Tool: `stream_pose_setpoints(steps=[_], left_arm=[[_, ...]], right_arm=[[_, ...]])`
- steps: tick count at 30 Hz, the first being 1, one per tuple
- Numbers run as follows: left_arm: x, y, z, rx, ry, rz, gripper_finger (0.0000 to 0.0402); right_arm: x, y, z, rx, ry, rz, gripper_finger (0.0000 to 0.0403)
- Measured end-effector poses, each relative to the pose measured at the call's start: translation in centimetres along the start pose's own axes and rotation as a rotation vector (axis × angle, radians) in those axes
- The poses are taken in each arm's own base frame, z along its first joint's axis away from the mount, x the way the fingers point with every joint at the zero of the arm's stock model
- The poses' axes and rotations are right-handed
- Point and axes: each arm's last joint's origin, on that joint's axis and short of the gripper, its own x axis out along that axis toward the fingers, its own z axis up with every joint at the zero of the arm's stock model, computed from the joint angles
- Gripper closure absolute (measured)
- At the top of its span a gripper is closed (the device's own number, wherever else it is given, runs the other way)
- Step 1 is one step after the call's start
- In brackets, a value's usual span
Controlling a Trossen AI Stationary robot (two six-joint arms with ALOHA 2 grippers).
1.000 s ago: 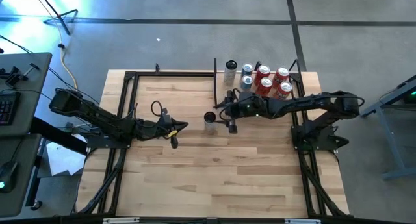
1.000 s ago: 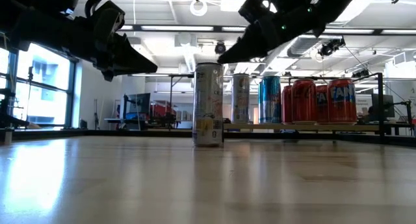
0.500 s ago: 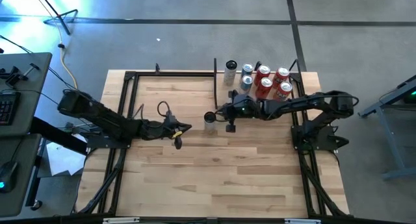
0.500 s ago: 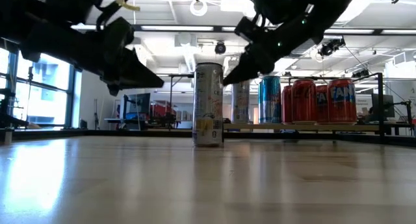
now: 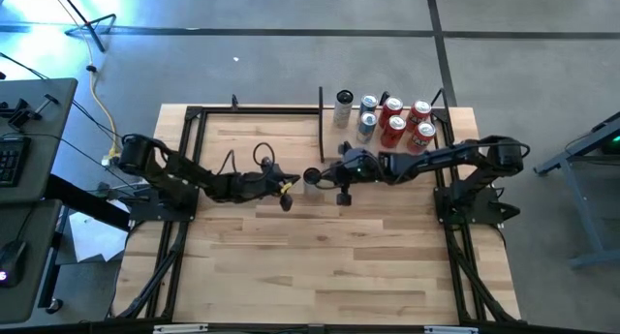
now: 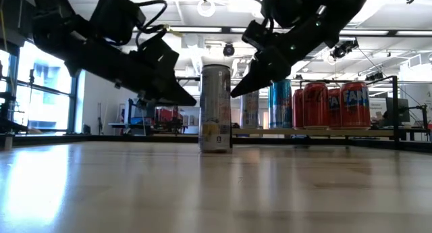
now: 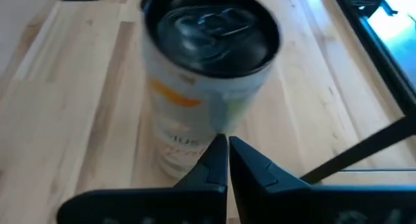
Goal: Place canned beverage on shelf
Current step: Put the white soda can on the shelf and align it with the other white soda can
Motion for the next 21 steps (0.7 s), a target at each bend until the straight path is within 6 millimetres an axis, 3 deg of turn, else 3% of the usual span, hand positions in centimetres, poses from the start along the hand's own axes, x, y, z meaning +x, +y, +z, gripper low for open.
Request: stream_pose_setpoints(steps=[7,14,21], left_arm=[[0.3,0.7,0.5,0.003,-0.028,0.020,0.0401],[-0.5,1.7,-0.2,-0.001,-0.015,0.042,0.0401],[-2.6,1.9,0.3,-0.026,-0.081,-0.015,0.0401]], right_arm=[[-0.3,1.5,0.0,-0.005,0.017,0.095,0.0398],[-3.1,3.1,0.9,-0.050,0.041,0.133,0.0398],[-4.4,1.9,1.7,-0.079,-0.024,0.098,0.0398]])
